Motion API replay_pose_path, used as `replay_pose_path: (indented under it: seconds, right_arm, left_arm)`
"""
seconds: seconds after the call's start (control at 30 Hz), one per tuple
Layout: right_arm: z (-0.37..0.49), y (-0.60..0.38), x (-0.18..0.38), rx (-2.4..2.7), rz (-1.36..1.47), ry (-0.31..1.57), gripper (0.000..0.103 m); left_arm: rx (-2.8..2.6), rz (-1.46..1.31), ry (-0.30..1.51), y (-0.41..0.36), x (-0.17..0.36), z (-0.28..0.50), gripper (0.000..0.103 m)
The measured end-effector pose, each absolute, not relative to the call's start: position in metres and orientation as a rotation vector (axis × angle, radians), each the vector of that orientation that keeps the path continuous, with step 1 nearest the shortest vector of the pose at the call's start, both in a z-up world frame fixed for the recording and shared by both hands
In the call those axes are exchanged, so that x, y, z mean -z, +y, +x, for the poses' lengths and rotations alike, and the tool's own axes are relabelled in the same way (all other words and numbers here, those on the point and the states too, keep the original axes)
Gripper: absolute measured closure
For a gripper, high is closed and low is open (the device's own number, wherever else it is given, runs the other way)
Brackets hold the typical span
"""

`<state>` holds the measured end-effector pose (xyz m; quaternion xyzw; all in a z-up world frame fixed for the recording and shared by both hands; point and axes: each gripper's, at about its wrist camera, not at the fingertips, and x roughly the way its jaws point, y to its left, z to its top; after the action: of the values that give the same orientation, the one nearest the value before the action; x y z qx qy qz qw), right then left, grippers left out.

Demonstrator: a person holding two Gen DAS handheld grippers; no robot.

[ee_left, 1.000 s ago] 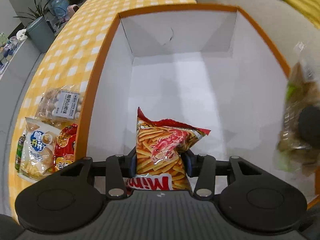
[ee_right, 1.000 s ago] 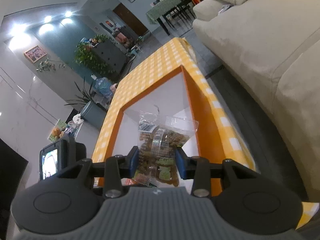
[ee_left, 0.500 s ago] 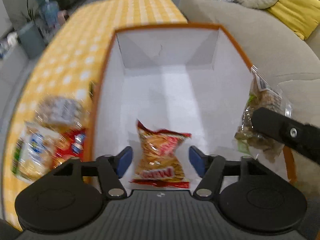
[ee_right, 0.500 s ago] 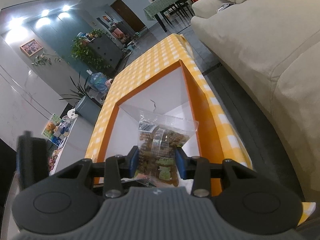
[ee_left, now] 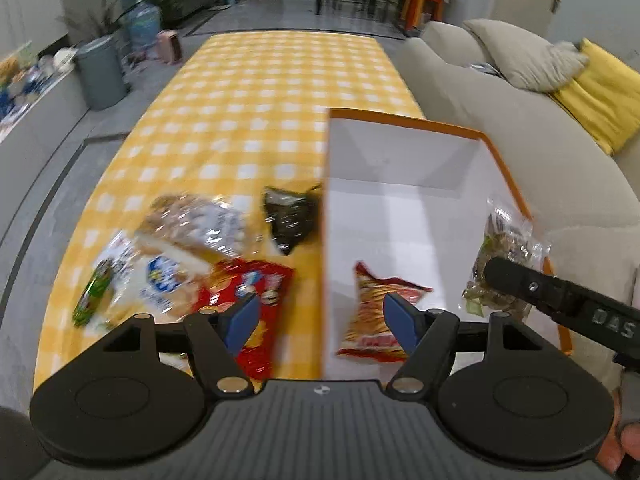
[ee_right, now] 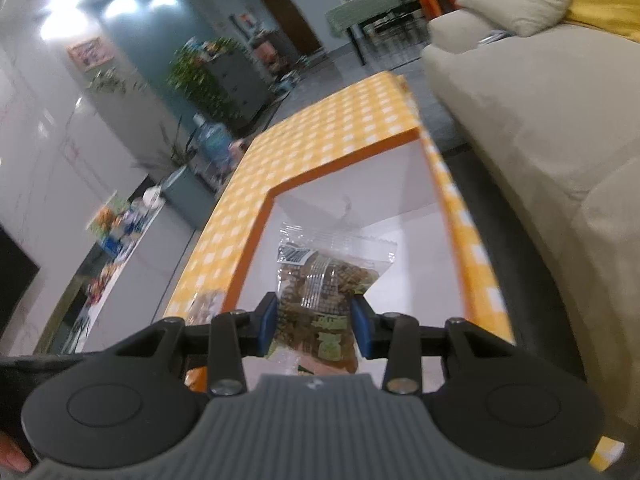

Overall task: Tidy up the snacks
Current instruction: 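Release the Mimi bag with the left tool while the right tool releases the clear bag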

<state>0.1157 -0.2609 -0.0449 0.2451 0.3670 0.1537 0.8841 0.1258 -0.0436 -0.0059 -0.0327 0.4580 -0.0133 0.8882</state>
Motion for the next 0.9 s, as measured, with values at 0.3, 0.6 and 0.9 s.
replay_pose_path:
  seconds: [0.3,0.6,0.9]
  right_arm:
    - [0.174,-0.215,0.058,-0.266,0.414,1.057,0.065]
    - [0.232,-0.156,0.087,-0.21,0.15,1.293,0.065]
    - [0.236,-0.153,0.108,-0.175,0.118,1.344,0.065]
  left_arm:
    - [-0.006,-0.206,0.959,0.026,0.007,0.122,0.02]
    - [0.014,-0.322,0.966,0.056,0.013,0.119,0.02]
    - [0.019,-0.35,0.963,0.067,0.015,0.122,0.02]
